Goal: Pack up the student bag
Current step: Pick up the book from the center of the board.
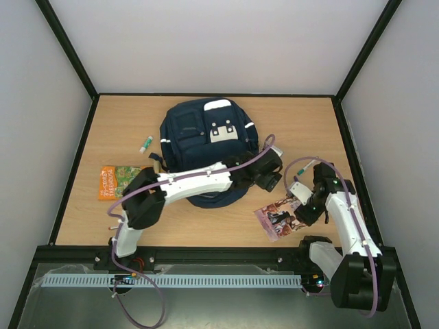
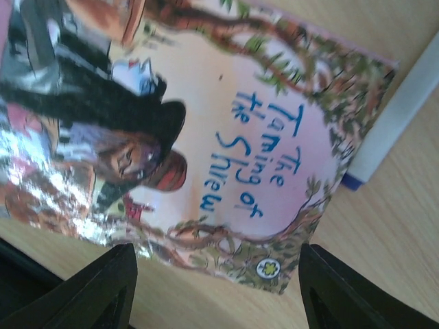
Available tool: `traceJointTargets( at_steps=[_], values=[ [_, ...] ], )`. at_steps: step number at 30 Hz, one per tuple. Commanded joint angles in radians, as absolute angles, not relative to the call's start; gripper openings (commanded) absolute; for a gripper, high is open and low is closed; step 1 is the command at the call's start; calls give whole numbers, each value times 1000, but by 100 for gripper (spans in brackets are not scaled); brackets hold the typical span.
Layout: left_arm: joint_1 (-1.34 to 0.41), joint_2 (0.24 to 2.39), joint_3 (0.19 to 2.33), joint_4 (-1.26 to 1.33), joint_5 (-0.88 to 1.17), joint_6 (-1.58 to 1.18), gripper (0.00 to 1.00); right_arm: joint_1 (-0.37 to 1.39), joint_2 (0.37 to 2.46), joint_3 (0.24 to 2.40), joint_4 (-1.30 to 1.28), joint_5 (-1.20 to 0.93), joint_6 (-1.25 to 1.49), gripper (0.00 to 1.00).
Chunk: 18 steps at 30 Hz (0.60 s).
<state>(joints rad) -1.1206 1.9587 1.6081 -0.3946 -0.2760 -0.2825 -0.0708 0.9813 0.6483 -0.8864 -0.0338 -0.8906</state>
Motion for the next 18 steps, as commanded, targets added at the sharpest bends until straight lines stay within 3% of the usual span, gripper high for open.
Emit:
traceJointTargets(
  at_steps=[1,10,15,18],
  values=[
    [-1122,2085,1755,-622,-533,-355,100,-74,958,617,-995,49,-985,65],
    [-1121,2019,1602,-398,-510,-271,99,-74,957,549,-950,137,-1007,67],
    [-1046,1992,1517,-258,-78,-308,99,-74,988,511,-918,138,-1006,68],
    [-1034,2004,1505,-198,100,-323,89,-74,1008,471,-849,162,-1005,68]
  ],
)
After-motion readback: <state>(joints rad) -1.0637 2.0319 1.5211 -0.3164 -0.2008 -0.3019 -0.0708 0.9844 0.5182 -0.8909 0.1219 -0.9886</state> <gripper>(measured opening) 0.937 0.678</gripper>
